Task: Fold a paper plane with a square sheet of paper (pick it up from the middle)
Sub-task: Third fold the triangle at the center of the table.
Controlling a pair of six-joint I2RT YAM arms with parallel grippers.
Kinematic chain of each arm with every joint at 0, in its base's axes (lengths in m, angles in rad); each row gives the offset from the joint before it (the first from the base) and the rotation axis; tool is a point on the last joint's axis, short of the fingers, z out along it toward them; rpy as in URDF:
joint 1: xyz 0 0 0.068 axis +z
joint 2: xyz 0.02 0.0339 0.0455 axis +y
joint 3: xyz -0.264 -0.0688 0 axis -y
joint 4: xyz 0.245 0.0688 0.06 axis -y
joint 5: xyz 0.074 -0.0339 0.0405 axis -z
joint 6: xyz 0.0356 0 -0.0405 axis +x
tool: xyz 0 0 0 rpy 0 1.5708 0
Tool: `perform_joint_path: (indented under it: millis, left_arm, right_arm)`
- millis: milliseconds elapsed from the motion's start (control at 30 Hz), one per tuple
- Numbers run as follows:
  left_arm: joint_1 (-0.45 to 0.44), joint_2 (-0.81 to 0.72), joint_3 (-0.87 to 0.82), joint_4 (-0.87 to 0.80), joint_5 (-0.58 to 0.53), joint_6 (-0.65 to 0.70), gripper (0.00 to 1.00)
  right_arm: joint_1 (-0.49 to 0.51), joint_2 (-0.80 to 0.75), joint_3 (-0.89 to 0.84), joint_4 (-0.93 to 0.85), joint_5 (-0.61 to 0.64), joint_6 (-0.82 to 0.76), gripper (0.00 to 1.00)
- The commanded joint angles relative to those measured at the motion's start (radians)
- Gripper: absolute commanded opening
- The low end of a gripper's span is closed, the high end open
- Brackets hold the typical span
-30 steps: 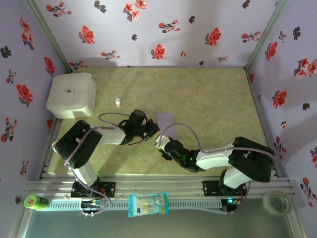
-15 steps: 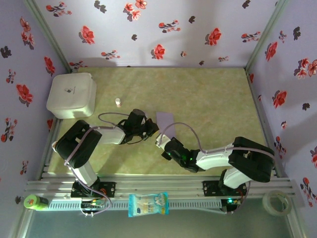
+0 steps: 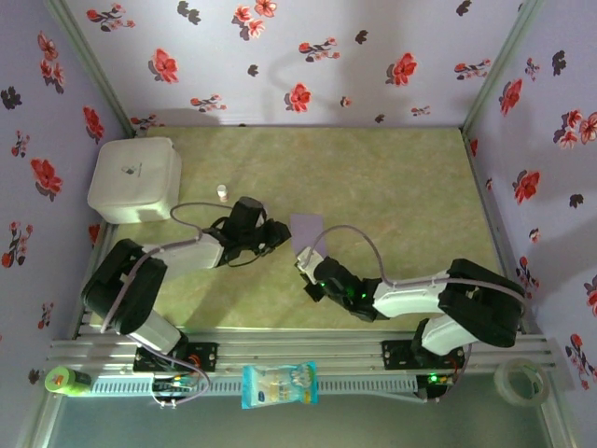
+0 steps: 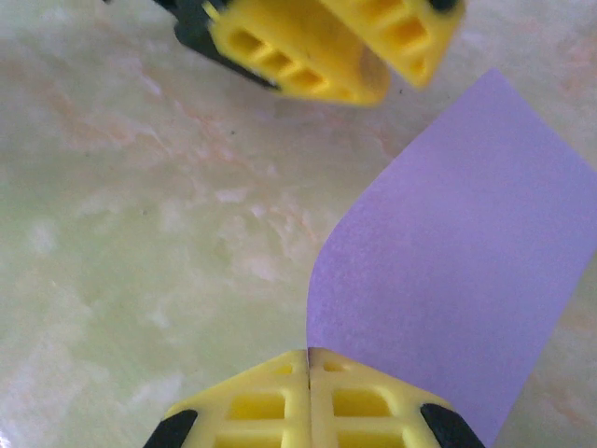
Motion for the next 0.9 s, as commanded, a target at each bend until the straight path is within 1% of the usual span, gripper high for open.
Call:
perform_joint_path:
  millis: [0, 67, 133, 267, 333, 433, 633, 767, 867]
  left_arm:
    - [0.021, -0.036, 0.097, -0.200, -0.041, 0.159, 0.24]
    - [0.024, -0.028, 0.150, -0.251, -0.037, 0.211, 0.24]
    - [0.027, -0.009, 0.207, -0.301, -0.034, 0.257, 0.25]
    - [0.029, 0.058, 0.291, -0.321, 0.018, 0.320, 0.24]
    - [0.029, 0.113, 0.334, -0.327, 0.051, 0.337, 0.22]
    - [0.027, 0.200, 0.384, -0.331, 0.114, 0.351, 0.18]
    - [0.023, 0.309, 0.401, -0.316, 0.158, 0.358, 0.15]
    - [0.021, 0.363, 0.389, -0.295, 0.159, 0.352, 0.14]
    - [0.021, 0.392, 0.369, -0.277, 0.124, 0.340, 0.12]
  right_arm:
    - [-0.064, -0.021, 0.026, -0.034, -0.264, 0.167, 0.00]
    - [-0.087, -0.015, 0.045, -0.045, -0.365, 0.199, 0.00]
    - [-0.096, -0.004, 0.064, -0.061, -0.430, 0.218, 0.00]
    - [-0.107, 0.005, 0.077, -0.044, -0.521, 0.248, 0.00]
    - [-0.113, 0.001, 0.077, -0.031, -0.558, 0.269, 0.00]
    - [-0.118, 0.001, 0.078, -0.037, -0.564, 0.268, 0.00]
    - [-0.143, 0.017, 0.054, -0.037, -0.568, 0.280, 0.00]
    - [-0.155, 0.045, 0.049, -0.016, -0.603, 0.297, 0.00]
    - [-0.157, 0.071, 0.051, -0.005, -0.613, 0.306, 0.00]
